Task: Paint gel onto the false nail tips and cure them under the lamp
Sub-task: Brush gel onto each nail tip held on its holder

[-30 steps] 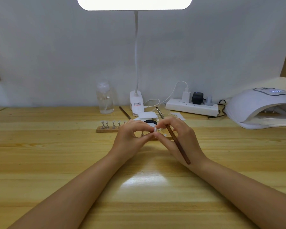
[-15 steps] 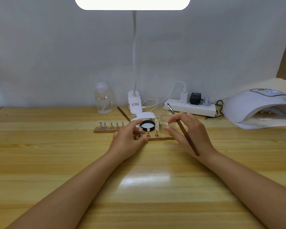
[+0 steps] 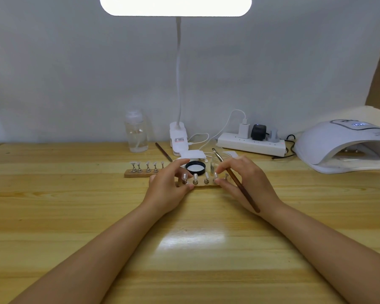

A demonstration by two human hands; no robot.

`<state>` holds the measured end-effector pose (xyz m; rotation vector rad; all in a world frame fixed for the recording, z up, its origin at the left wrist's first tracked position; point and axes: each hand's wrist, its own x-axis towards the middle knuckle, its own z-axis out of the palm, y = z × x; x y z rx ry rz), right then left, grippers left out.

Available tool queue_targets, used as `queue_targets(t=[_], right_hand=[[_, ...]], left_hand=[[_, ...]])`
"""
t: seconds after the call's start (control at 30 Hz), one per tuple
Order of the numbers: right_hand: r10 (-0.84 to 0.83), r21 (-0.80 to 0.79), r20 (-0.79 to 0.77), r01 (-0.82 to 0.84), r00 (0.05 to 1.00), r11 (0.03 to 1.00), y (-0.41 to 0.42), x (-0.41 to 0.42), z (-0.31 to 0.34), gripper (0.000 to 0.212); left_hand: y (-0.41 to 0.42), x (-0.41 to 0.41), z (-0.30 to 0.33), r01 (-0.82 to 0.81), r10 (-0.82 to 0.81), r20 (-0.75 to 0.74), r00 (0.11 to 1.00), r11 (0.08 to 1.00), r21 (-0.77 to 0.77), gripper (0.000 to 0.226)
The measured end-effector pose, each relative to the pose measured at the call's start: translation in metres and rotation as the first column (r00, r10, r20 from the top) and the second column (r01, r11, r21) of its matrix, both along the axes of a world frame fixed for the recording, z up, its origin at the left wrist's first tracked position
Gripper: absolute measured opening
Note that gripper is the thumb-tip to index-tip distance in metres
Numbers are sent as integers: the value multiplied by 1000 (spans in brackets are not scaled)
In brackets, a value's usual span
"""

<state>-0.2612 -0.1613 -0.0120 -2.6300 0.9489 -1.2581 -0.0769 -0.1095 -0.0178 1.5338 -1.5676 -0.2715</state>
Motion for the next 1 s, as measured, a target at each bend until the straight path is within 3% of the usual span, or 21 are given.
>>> queue_targets(t=[0.3,0.47,1.0], right_hand=[[-5,29,-48,6,999,1000,-2,-2,2,21],[19,139,-57,-11,998,990,-6,-15,10,18],[95,306,45,-104,994,946,-5,-17,11,35]], left_hand=[[1,0,1,-3,3,6,1000,1000,8,53],[1,1,1,-8,8,0,1000,1000,16,53],[1,0,3,-32,33,-20,999,998,59,49]])
